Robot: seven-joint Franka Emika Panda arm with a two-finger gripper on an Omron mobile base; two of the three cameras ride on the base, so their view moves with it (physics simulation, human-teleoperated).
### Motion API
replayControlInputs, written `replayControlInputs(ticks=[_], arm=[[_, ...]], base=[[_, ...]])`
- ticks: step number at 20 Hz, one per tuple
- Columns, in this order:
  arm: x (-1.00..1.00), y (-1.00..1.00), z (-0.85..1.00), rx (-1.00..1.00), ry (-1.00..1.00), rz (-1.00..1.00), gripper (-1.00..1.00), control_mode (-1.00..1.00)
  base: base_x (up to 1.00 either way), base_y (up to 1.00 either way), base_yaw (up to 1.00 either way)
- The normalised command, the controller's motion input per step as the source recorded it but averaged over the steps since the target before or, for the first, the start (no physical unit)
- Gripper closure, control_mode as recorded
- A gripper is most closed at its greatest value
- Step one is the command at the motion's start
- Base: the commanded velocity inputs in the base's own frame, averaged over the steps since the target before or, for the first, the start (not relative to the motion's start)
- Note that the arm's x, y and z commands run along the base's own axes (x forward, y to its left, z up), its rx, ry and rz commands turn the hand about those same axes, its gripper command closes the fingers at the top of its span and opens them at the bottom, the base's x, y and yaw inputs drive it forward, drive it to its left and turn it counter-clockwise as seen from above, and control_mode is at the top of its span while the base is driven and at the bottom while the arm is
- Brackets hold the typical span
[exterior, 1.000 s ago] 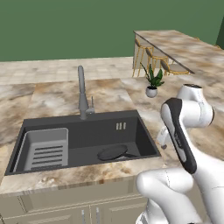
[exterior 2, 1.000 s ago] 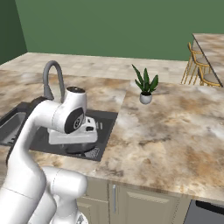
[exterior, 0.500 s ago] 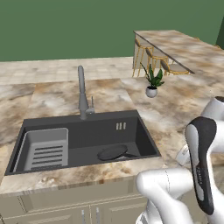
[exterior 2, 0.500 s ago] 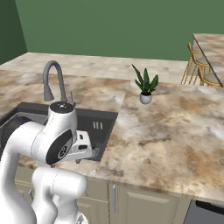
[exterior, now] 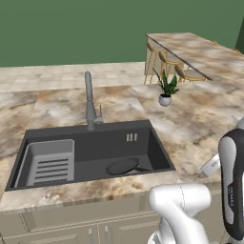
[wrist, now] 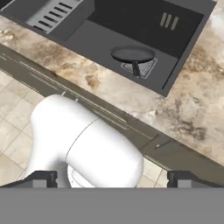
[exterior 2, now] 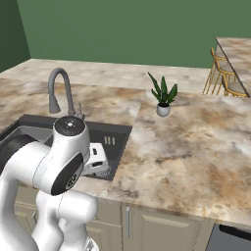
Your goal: Move the pot and pan from the stove into the sink.
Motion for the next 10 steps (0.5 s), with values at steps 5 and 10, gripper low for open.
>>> replayControlInputs(ticks=[5,10], arm=[[-0.18,-0.03,-0.06,0.0,-0.01,0.0,-1.0,-1.0],[0.0,0.0,0.0,0.0,0.0,0.0,-1.0,1.0]], base=[[0.0,0.0,0.0],[-0.8,-0.27,-0.01]])
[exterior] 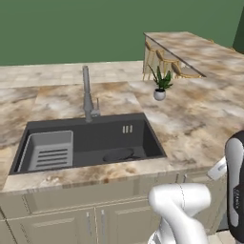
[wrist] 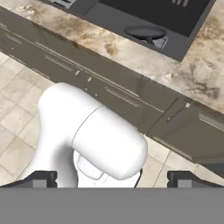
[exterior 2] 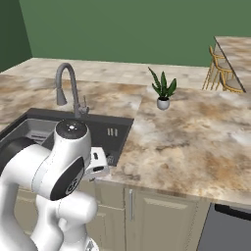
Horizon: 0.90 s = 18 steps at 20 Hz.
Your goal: Move the pot and pan from the stove into the sink.
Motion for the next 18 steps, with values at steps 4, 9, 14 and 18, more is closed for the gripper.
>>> replayControlInputs(ticks=[4,9,14,18], arm=[[0.0,0.0,0.0,0.0,0.0,0.0,-1.0,1.0],[0.0,0.0,0.0,0.0,0.0,0.0,-1.0,1.0],[0.0,0.0,0.0,0.0,0.0,0.0,-1.0,1.0],[0.0,0.0,0.0,0.0,0.0,0.0,-1.0,1.0]], base=[[-0.52,-0.25,-0.15],[-0.15,-0.05,-0.29],[0.0,0.0,-0.41],[0.02,0.02,-0.46]])
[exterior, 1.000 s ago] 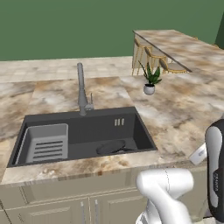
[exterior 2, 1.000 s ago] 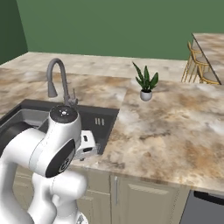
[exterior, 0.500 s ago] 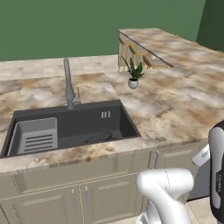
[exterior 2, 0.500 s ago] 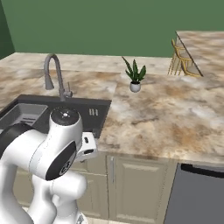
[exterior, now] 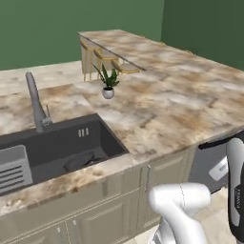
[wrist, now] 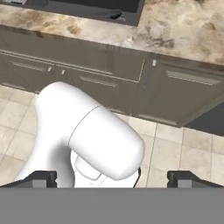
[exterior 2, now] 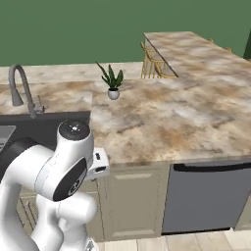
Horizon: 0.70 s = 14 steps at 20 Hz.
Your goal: Move the pot and pan from the stove into the sink.
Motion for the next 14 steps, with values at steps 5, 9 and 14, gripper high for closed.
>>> replayControlInputs(ticks=[5,9,14], arm=[[0.0,0.0,0.0,0.0,0.0,0.0,-1.0,1.0],[0.0,0.0,0.0,0.0,0.0,0.0,-1.0,1.0],[0.0,0.0,0.0,0.0,0.0,0.0,-1.0,1.0]], base=[[0.04,0.04,-0.49],[0.02,0.04,-0.49],[0.01,0.04,-0.5]])
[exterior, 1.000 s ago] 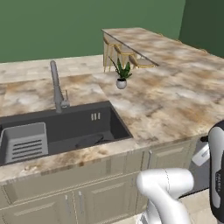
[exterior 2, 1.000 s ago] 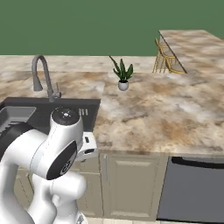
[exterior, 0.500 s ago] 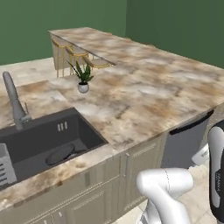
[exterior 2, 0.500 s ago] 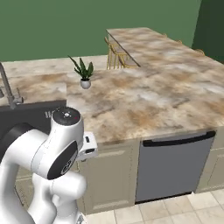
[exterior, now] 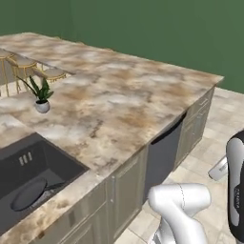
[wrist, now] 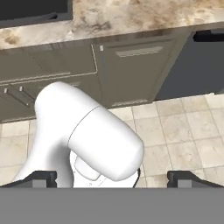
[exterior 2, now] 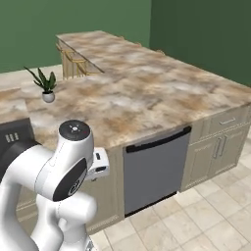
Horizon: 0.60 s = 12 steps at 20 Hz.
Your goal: Move the pot and pan from the stove into the sink.
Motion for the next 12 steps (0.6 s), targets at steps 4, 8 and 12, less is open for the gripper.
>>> replayControlInputs(ticks=[4,8,12], arm=[[0.0,0.0,0.0,0.0,0.0,0.0,-1.0,1.0],[0.0,0.0,0.0,0.0,0.0,0.0,-1.0,1.0],[0.0,0.0,0.0,0.0,0.0,0.0,-1.0,1.0]], base=[[0.01,0.04,-0.5],[0.01,0.04,-0.5],[0.02,0.04,-0.5]])
